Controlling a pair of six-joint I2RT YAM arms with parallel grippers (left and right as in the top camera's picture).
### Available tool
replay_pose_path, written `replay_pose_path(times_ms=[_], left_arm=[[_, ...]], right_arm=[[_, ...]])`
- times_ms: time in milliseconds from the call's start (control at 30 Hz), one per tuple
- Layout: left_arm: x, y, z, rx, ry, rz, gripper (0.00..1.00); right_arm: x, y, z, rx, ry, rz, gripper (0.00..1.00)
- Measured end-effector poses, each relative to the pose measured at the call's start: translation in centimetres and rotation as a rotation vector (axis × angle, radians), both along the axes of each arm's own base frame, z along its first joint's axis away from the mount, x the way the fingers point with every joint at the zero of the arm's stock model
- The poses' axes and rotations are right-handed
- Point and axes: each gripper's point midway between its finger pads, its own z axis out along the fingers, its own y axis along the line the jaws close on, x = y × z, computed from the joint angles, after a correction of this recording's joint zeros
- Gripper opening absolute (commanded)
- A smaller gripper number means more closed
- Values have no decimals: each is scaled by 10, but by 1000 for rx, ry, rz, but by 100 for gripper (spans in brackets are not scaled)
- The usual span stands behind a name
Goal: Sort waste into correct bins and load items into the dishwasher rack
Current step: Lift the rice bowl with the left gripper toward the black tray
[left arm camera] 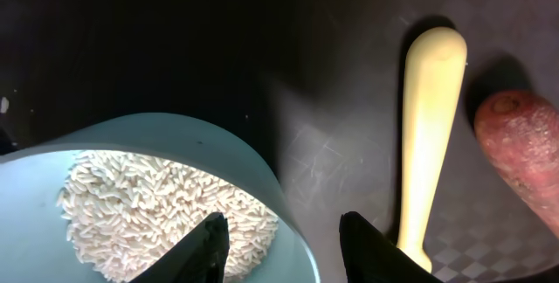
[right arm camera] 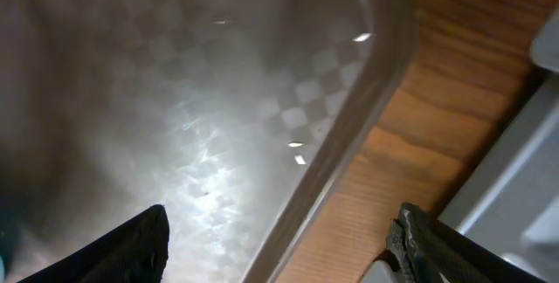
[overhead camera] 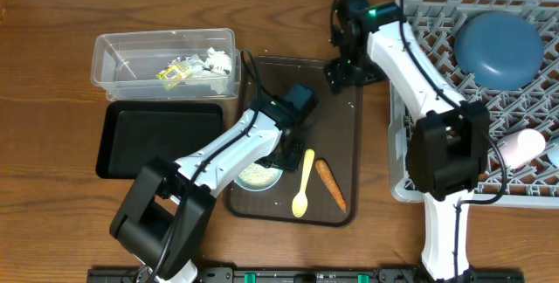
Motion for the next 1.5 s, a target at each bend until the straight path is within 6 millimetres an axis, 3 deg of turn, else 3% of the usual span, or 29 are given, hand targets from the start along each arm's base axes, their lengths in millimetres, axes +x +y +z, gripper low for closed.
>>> replay_pose_path(times_ms=[167, 300, 467, 533, 667, 800, 1100, 1200, 1500], left_arm=[[2, -1, 0, -3, -6, 0, 44], [3, -1, 0, -1, -15, 0, 42], [4, -1, 0, -2, -17, 5, 31], [5, -2, 0, -6, -23, 5, 28], [6, -3, 0, -10, -27, 4, 27], [6, -3, 0, -9, -27, 4, 27], [3, -1, -15, 19, 11, 6, 19], [2, 0, -15, 21, 14, 12, 6], [3, 4, -11, 39, 3, 7, 6]], right_arm=[[22, -36, 18, 15, -57, -90, 82], [35, -72, 56, 34, -152, -169, 83], [37, -115, 108, 48, -267, -260, 83], [34, -133, 119, 46, -283, -298, 83], [29, -157, 118, 37, -267, -349, 83], [28, -167, 118, 34, -263, -372, 83], [27, -168, 117, 35, -258, -373, 83], [27, -168, 117, 35, -257, -374, 83], [25, -167, 117, 34, -249, -373, 83]])
